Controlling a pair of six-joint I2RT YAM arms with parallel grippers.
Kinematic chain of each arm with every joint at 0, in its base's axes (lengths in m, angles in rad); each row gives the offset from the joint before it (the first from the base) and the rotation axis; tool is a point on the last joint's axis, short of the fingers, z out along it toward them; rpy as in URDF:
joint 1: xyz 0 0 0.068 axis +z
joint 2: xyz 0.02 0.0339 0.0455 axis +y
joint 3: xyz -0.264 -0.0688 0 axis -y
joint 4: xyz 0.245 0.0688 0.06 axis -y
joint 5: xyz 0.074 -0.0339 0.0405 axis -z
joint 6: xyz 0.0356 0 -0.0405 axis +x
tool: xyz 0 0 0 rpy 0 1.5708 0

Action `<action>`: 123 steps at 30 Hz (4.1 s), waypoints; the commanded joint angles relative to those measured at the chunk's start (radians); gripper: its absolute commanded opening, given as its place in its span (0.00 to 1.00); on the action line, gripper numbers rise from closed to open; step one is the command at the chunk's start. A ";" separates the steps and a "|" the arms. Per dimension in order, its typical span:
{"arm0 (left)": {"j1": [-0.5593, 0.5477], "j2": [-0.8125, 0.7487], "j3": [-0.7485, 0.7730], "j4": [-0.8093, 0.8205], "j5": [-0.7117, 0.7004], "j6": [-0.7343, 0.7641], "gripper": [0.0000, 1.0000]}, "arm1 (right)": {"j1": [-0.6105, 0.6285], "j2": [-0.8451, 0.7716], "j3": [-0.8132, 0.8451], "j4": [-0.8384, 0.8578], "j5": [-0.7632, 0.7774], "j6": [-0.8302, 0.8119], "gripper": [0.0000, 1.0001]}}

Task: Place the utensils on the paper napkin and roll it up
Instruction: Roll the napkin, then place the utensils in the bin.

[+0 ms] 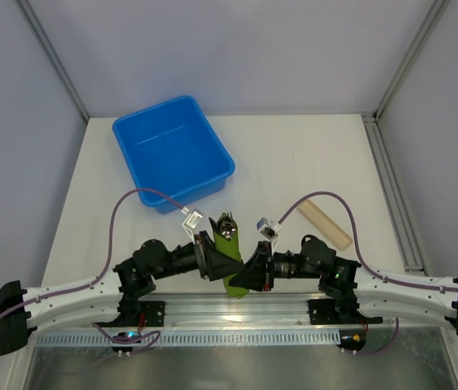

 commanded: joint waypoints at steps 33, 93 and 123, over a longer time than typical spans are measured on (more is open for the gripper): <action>-0.029 -0.010 0.045 -0.073 -0.162 -0.055 0.00 | 0.005 -0.024 0.077 -0.025 0.065 -0.058 0.23; 0.927 0.927 1.158 -0.747 0.153 0.341 0.00 | -0.549 0.447 0.796 -1.292 0.279 -0.116 0.68; 0.956 1.597 1.428 -0.405 0.371 0.107 0.00 | -0.779 0.659 1.206 -1.625 0.217 -0.208 0.68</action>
